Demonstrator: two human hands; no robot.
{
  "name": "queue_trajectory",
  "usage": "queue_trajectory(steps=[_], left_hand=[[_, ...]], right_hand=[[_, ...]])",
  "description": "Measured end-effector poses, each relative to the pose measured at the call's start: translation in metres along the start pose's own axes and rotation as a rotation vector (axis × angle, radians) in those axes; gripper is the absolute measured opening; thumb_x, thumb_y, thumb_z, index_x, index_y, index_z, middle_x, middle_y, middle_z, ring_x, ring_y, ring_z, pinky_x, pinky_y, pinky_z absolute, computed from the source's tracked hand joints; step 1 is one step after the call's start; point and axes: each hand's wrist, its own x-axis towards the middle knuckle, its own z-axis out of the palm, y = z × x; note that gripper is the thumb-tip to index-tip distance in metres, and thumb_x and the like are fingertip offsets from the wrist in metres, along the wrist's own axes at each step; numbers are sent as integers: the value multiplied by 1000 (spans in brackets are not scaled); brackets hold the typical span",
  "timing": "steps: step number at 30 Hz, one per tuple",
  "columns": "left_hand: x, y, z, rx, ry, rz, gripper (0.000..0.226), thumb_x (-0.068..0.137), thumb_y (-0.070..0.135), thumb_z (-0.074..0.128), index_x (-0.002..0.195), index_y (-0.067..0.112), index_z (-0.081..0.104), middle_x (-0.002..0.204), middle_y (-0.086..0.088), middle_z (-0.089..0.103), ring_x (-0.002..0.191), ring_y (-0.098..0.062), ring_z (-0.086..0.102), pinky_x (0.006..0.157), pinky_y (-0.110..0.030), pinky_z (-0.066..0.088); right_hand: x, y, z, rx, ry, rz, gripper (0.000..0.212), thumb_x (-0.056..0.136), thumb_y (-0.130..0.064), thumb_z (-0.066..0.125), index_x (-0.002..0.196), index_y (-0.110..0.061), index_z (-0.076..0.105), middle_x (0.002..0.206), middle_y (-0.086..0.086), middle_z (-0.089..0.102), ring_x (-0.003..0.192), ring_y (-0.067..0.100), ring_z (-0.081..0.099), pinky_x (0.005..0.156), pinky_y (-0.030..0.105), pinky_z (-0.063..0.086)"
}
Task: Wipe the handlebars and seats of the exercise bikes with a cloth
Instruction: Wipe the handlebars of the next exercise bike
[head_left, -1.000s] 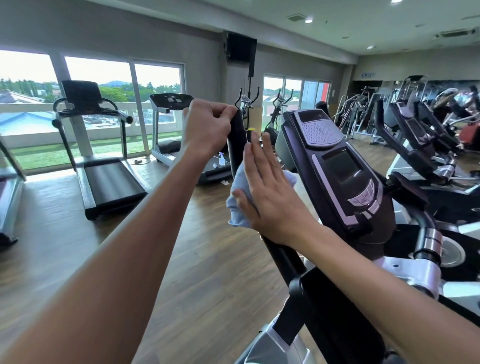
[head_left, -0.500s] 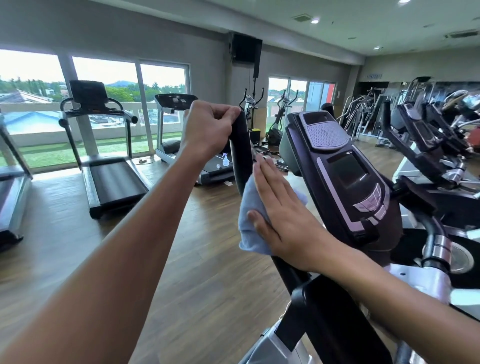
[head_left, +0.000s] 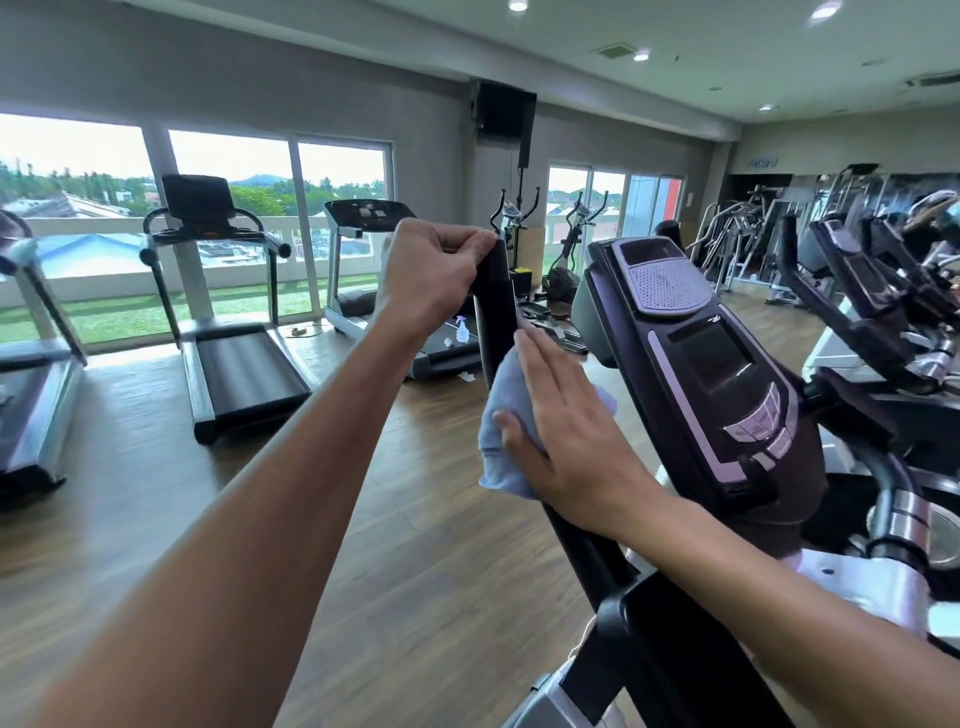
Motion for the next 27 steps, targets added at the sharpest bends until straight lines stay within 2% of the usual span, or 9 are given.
queue_trajectory(steps=[3,6,8,12,15,20,22,25,27], left_hand=[[0,0,2,7,29,9,9,94,25,75,98,21,82,88,3,80,81,-18,78,77,-46,64],[-1,1,2,39,58,31,10,94,24,75,99,20,82,87,4,79,79,-13,78,76,-43,65],[-2,2,1,19,43,16,7,94,24,75,95,24,82,86,5,79,80,-16,78,78,-44,65],[-2,2,0,19,33,2,9,95,23,74,91,24,82,83,5,79,80,-21,78,76,-45,65],[-3,2,5,24,49,32,12,95,24,73,98,19,83,83,4,79,80,-23,78,73,-46,65],[1,-4,4,65,65,41,15,94,29,74,103,19,82,92,6,80,85,-12,77,81,-41,64],[2,-4,3,59,45,46,16,93,28,74,102,18,83,91,6,80,86,-12,77,84,-42,63],[0,-3,3,60,67,55,15,95,27,73,101,18,83,88,6,80,84,-12,77,81,-42,63],[-2,-2,4,64,68,61,15,95,27,73,102,18,83,89,6,80,83,-11,77,81,-41,63]], right_hand=[[52,-2,13,100,155,193,79,101,-49,29,153,11,26,156,28,33,147,36,29,124,32,17],[72,4,17,204,262,275,73,100,-47,38,146,10,36,137,26,47,126,35,47,101,22,31],[58,10,14,215,185,264,69,98,-46,42,144,5,40,132,22,50,117,31,51,88,21,32],[-6,17,-6,302,-71,326,64,92,-56,38,132,-8,49,114,8,59,102,25,56,80,24,38],[-21,11,-13,193,-55,262,74,92,-60,34,143,-8,44,128,6,54,115,19,52,91,17,35],[50,0,17,-24,183,222,75,100,-52,38,145,8,39,133,23,48,124,34,47,108,43,40],[53,1,21,-46,215,206,77,102,-50,37,151,10,30,149,27,39,141,36,36,119,43,30],[39,6,15,-69,128,85,79,105,-47,28,159,7,8,168,25,2,158,33,-2,129,38,1],[29,4,9,-84,61,-2,74,106,-41,27,159,6,5,169,22,-4,158,30,-9,129,41,0]])
